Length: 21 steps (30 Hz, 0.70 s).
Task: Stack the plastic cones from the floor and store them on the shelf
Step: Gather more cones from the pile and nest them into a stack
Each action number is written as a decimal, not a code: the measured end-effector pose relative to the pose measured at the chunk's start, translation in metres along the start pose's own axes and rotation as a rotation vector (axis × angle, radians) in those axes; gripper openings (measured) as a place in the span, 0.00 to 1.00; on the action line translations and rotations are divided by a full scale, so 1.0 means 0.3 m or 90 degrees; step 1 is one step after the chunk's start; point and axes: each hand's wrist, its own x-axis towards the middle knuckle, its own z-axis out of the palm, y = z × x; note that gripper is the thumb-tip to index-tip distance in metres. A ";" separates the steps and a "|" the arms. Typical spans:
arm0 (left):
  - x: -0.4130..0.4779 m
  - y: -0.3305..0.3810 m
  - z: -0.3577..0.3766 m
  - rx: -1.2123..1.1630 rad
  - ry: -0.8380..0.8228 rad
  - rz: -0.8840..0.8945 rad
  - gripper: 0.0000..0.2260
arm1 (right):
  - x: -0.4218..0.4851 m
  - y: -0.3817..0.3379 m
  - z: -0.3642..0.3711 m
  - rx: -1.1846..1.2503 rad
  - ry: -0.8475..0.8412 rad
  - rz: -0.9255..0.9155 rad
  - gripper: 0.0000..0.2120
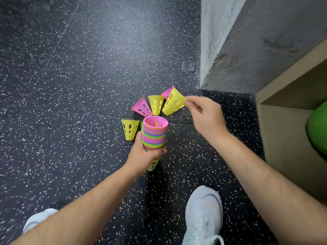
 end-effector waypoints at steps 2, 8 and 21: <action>-0.002 0.002 0.002 -0.001 0.005 0.001 0.32 | -0.015 -0.031 -0.006 0.000 -0.005 -0.049 0.09; -0.006 -0.004 0.005 0.008 0.019 0.014 0.33 | -0.072 -0.078 0.047 -0.100 -0.159 -0.189 0.12; -0.106 -0.063 -0.121 0.060 0.070 -0.027 0.32 | -0.067 -0.048 0.220 -0.146 -0.294 0.039 0.20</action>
